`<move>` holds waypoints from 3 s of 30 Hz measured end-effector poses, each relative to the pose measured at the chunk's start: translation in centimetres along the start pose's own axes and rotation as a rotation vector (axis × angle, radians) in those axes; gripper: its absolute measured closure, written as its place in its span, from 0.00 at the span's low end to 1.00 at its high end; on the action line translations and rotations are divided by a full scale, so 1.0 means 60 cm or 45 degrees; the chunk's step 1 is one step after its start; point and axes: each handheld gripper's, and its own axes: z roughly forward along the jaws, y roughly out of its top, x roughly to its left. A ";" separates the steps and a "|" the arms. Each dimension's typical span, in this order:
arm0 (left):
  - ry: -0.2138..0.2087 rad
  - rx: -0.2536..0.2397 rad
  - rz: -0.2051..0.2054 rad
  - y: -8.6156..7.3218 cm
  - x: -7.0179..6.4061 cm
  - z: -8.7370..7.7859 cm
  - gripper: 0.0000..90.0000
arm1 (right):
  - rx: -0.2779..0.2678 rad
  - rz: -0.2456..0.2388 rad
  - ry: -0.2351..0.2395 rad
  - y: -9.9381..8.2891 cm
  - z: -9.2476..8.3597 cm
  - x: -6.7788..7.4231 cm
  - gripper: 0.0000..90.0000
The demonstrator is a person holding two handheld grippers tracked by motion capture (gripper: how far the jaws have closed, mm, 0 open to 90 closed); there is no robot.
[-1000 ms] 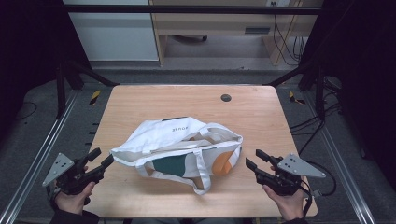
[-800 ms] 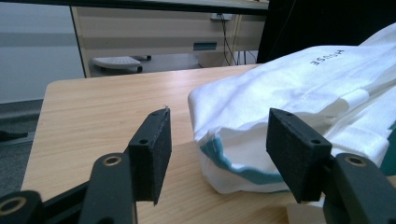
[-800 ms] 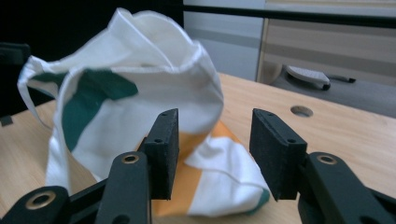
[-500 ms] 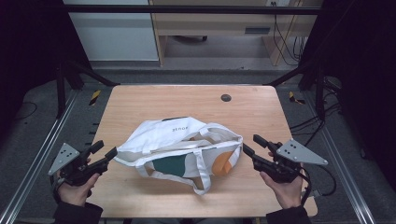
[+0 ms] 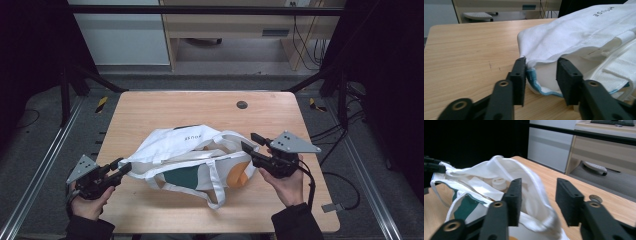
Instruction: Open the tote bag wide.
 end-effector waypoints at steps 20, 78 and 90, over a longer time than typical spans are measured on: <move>0.051 -0.075 -0.014 0.051 0.007 0.040 0.92 | 0.066 0.077 -0.173 -0.009 0.040 -0.038 0.98; 0.080 -0.187 0.110 0.102 -0.046 -0.001 0.65 | 0.111 0.081 -0.234 0.016 0.095 -0.055 0.99; -0.101 -0.064 0.202 0.082 -0.132 0.046 0.49 | 0.109 0.085 -0.225 0.014 0.085 -0.051 0.99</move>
